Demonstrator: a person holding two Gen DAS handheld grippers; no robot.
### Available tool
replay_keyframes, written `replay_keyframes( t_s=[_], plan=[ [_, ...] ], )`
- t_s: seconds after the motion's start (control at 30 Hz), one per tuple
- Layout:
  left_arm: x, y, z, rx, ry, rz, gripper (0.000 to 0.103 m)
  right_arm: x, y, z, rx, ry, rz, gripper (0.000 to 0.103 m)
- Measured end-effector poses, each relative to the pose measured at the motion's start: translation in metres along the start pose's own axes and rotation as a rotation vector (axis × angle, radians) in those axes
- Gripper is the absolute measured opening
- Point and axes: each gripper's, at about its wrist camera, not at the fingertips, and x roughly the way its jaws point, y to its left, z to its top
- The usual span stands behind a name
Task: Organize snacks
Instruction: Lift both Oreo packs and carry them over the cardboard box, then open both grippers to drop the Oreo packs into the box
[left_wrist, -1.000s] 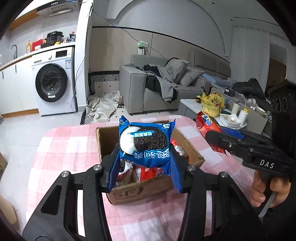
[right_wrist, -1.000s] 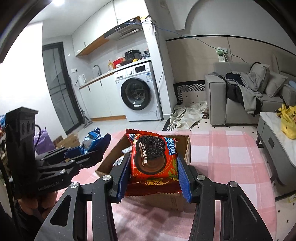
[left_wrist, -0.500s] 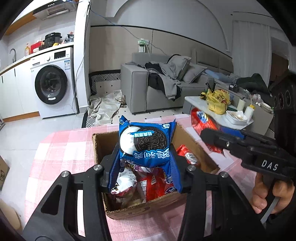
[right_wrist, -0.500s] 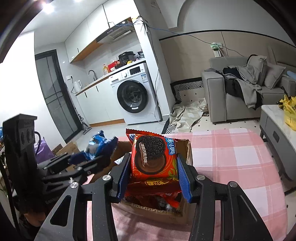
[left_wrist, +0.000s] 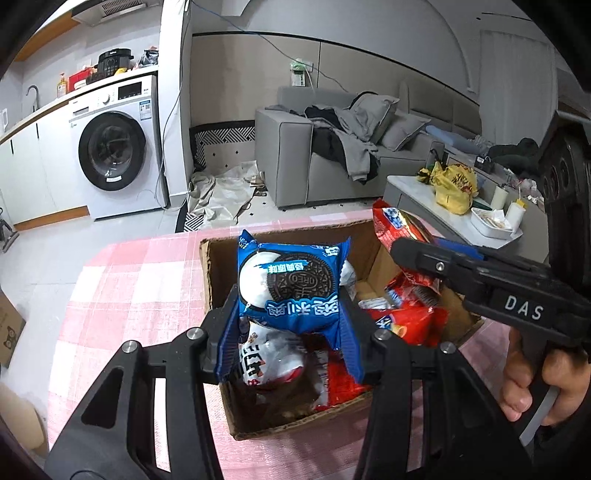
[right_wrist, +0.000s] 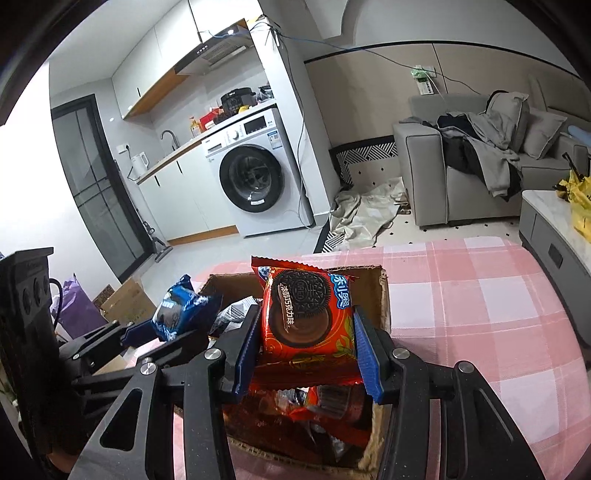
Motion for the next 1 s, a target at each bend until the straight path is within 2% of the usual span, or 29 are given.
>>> replay_keyframes(
  t_s=[0.4, 0.47, 0.57, 0.67, 0.73, 0.8, 0.87, 0.93, 1.0],
  plan=[
    [0.031, 0.012, -0.014, -0.011, 0.03, 0.001, 0.044, 0.012, 0.006, 0.0, -0.018, 0.006, 0.0, 0.048],
    [0.028, 0.012, -0.017, -0.024, 0.035, -0.004, 0.044, 0.008, 0.006, -0.001, -0.023, 0.002, 0.008, 0.051],
    [0.026, 0.014, -0.018, -0.049, 0.034, -0.026, 0.047, -0.002, 0.005, 0.0, -0.033, -0.015, 0.003, 0.064],
    [0.02, 0.013, -0.02, -0.042, 0.024, -0.013, 0.059, -0.02, 0.004, -0.002, -0.038, -0.061, 0.008, 0.083],
    [0.011, 0.012, -0.022, -0.045, 0.011, -0.016, 0.073, -0.03, 0.003, -0.003, -0.043, -0.077, 0.011, 0.093],
    [0.002, 0.01, -0.024, -0.054, -0.002, -0.03, 0.085, -0.039, 0.001, -0.004, -0.048, -0.077, 0.012, 0.097],
    [-0.008, 0.007, -0.026, -0.053, -0.011, -0.032, 0.088, -0.045, -0.002, -0.006, -0.042, -0.08, 0.014, 0.1],
    [-0.02, 0.005, -0.031, -0.052, -0.026, -0.026, 0.102, -0.053, -0.006, -0.009, -0.031, -0.087, 0.015, 0.103],
    [-0.033, 0.004, -0.037, -0.057, -0.047, -0.022, 0.102, -0.059, -0.01, -0.012, -0.023, -0.084, 0.014, 0.103]
  ],
)
